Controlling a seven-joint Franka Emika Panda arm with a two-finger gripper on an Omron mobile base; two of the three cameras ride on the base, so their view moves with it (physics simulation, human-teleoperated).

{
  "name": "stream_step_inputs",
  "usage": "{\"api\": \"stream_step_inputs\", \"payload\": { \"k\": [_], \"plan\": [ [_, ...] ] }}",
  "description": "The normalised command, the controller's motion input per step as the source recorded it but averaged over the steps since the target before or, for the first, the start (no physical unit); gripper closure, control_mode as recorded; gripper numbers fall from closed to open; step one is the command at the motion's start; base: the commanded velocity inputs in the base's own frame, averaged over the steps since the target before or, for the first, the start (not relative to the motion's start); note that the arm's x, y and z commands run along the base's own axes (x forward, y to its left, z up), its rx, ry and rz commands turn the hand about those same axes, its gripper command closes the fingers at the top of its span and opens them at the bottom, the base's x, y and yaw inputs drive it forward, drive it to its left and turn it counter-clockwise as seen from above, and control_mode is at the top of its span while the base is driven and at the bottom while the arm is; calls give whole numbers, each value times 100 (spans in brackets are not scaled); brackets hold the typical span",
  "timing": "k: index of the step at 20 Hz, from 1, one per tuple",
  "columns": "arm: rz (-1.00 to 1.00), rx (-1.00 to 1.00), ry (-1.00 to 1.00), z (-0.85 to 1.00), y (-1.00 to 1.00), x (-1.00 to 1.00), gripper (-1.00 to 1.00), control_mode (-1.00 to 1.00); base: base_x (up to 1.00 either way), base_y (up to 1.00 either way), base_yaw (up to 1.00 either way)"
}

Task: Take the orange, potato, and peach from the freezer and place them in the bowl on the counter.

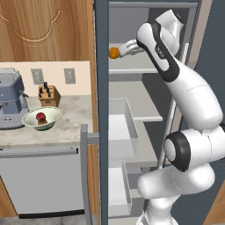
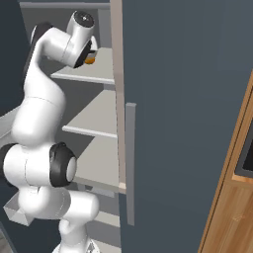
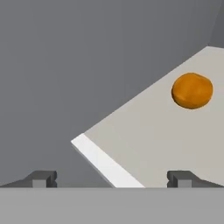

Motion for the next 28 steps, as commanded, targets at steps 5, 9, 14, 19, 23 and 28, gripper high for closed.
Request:
{"api": "stream_step_inputs", "payload": {
  "k": [5, 9, 14, 19, 23, 28],
  "plan": [
    [0, 0, 0, -19, -3, 13, -100, -100, 0, 0, 0],
    [1, 0, -2, -24, -21, 12, -100, -100, 0, 0, 0],
    [0, 0, -3, -14, -3, 31, -100, -100, 0, 0, 0],
    [0, 0, -2, -9, 0, 49, -100, -100, 0, 0, 0],
    [0, 0, 0, -4, 0, 48, -100, -100, 0, 0, 0],
    [0, 0, 0, 0, 2, 49, -100, -100, 0, 0, 0]
  ]
}}
